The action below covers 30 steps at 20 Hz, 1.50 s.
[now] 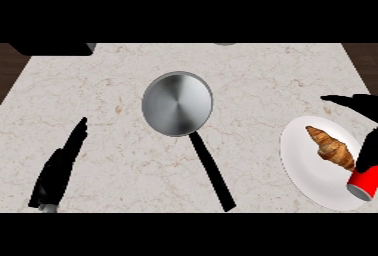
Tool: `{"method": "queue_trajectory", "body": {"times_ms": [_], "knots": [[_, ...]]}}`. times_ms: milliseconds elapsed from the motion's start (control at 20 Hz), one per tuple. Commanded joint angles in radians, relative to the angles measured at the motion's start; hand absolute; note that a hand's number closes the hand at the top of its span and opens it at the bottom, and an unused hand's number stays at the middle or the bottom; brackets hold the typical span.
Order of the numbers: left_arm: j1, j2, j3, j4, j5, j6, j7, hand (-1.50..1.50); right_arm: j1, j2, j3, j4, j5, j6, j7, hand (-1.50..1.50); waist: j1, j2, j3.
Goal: Pick the croissant from the plate and place it in the pan
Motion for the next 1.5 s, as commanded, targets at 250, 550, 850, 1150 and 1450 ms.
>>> {"method": "queue_trajectory", "body": {"times_ms": [250, 550, 850, 1150, 1450], "knots": [[0.053, -0.019, 0.051, -0.070, -0.034, -0.045, 0.019, 0.00, -0.038, 0.095, 0.008, 0.077, 0.147, 0.050, 0.005, -1.50, 0.008, 0.001, 0.000], [0.002, -0.046, 0.104, 0.010, -0.047, -0.087, -0.007, 0.00, 0.082, 0.115, -0.016, 0.009, 0.220, 0.022, 0.022, -1.50, -0.005, 0.000, 0.000], [0.005, -0.088, 0.104, 0.005, -0.094, -0.112, 0.007, 0.00, 0.016, 0.147, -0.028, 0.134, 0.323, 0.037, -0.029, -1.50, 0.002, 0.001, 0.000], [0.037, -0.109, 0.129, -0.104, -0.119, -0.115, 0.083, 0.00, 0.100, 0.213, -0.040, 0.022, 0.364, 0.060, 0.044, -1.50, -0.002, -0.001, 0.000], [-0.029, -0.136, 0.168, 0.006, -0.143, -0.160, 0.047, 0.00, 0.108, 0.237, -0.050, 0.131, 0.450, -0.006, -0.057, -1.50, -0.003, 0.001, 0.000]]}}
